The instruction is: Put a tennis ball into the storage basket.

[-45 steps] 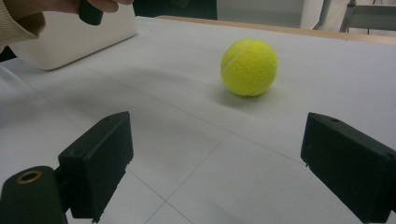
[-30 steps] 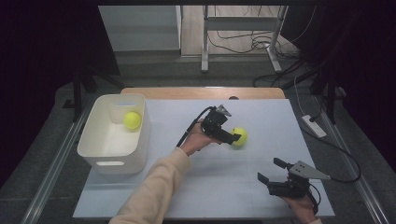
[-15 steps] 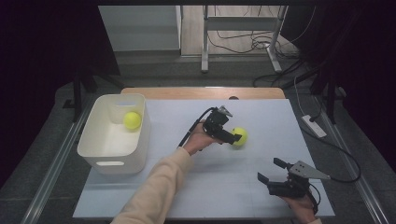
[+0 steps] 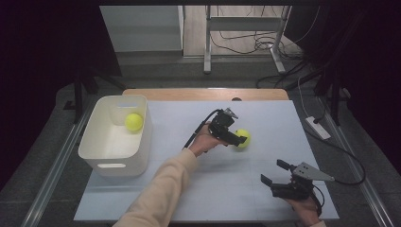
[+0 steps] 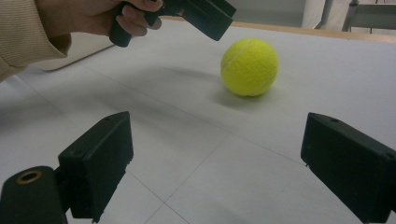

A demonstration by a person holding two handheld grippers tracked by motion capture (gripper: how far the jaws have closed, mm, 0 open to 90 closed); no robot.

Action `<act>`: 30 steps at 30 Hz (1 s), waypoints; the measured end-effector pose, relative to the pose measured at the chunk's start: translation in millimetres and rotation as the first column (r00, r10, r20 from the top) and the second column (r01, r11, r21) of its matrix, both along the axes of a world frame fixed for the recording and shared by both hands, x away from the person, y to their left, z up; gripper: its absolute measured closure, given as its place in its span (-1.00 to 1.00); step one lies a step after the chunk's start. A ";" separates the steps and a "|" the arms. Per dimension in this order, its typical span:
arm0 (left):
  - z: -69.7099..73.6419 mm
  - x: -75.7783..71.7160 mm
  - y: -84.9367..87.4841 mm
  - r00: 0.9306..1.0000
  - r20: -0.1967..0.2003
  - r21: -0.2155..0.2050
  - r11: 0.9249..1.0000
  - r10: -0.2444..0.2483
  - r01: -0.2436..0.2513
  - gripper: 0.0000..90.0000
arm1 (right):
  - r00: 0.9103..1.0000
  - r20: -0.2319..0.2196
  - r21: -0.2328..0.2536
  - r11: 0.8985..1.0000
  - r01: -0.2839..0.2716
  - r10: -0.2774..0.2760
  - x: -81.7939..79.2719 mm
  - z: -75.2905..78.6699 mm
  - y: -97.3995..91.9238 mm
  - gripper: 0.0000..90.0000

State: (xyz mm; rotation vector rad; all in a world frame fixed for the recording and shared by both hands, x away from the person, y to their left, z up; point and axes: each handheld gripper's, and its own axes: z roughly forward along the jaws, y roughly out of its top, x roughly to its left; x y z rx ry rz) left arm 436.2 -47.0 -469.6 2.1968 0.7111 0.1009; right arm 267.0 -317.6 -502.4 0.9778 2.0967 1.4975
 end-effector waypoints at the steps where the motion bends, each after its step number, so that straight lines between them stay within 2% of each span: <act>1: -0.3 0.3 -0.5 1.000 -0.001 0.002 1.000 0.000 0.000 -0.84 | 1.000 0.000 0.000 1.000 0.001 -0.001 0.1 0.0 0.3 -0.80; 13: -6.9 3.9 -9.1 1.000 -0.004 0.018 1.000 -0.005 0.005 -0.84 | 1.000 -0.001 0.000 1.000 0.005 -0.005 -0.8 -0.2 -0.9 -0.80; 30: -17.6 13.7 -13.8 1.000 -0.008 0.033 0.999 0.015 -0.015 -0.84 | 1.000 -0.005 0.001 1.000 0.008 -0.008 -1.1 -0.9 -1.3 -0.80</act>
